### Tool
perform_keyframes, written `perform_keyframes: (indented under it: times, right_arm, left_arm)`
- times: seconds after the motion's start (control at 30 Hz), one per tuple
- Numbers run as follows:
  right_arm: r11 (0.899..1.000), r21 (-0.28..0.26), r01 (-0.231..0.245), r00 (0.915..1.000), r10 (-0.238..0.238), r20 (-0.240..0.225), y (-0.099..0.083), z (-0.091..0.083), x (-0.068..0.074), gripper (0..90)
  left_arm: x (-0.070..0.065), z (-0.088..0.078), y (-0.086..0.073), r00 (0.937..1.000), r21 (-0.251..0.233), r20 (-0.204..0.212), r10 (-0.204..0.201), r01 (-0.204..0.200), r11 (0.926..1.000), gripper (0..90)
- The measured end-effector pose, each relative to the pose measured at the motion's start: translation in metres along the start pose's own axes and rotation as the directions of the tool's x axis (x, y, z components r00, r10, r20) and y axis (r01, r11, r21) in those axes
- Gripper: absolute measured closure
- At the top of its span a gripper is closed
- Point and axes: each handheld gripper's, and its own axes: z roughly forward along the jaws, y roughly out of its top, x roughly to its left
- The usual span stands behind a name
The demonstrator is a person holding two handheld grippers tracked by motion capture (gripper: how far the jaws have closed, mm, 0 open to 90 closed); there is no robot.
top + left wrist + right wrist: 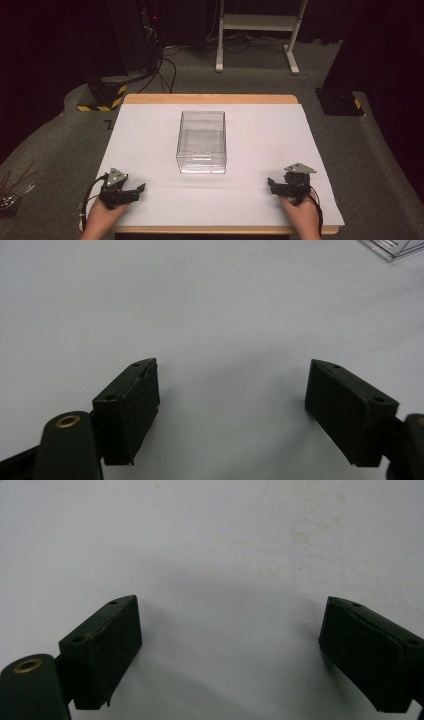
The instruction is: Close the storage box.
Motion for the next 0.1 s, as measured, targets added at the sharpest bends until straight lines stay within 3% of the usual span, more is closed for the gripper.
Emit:
perform_keyframes:
  times: [0.1]
  right_arm:
    - [1.0, -0.001, 0.002, 1.0, -0.002, 0.0, 0.0, 0.0, -0.0002, 10.0]
  left_arm:
    - [-0.0001, 0.0002, 0.0001, 1.0, 0.002, 0.005, 0.002, -0.002, 1.0, 20.7]
